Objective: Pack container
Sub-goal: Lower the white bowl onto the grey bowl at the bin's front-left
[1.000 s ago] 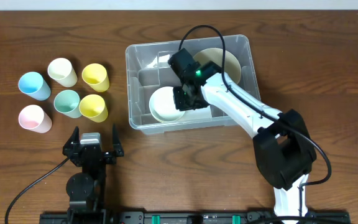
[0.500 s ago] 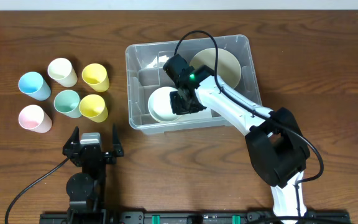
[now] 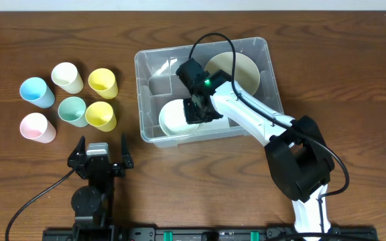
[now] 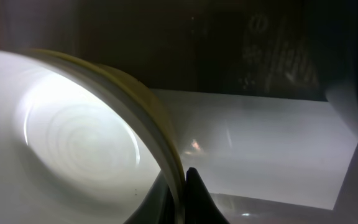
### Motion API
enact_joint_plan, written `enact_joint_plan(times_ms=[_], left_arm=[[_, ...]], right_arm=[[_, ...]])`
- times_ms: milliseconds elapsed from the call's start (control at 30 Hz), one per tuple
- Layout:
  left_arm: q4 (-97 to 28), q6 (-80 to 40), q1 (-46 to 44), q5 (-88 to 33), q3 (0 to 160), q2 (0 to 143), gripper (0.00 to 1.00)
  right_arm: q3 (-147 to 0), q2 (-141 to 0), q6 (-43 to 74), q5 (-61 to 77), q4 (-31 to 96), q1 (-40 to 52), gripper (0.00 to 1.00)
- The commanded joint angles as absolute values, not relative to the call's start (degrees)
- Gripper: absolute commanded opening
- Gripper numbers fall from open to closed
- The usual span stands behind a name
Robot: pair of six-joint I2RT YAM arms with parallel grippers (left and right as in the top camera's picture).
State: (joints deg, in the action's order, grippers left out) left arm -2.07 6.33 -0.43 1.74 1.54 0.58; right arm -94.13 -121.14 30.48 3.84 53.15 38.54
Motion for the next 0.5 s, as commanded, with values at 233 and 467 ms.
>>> enact_joint_plan(times_ms=[233, 467], left_arm=[[-3.92, 7.29, -0.16, 3.05, 0.23, 0.30, 0.98], [-3.92, 7.29, -0.19, 3.05, 0.23, 0.30, 0.98]], right_arm=[[-93.95, -121.67, 30.20, -1.13, 56.23, 35.94, 0.01], [-94.45, -121.62, 30.20, -1.06, 55.02, 34.61, 0.01]])
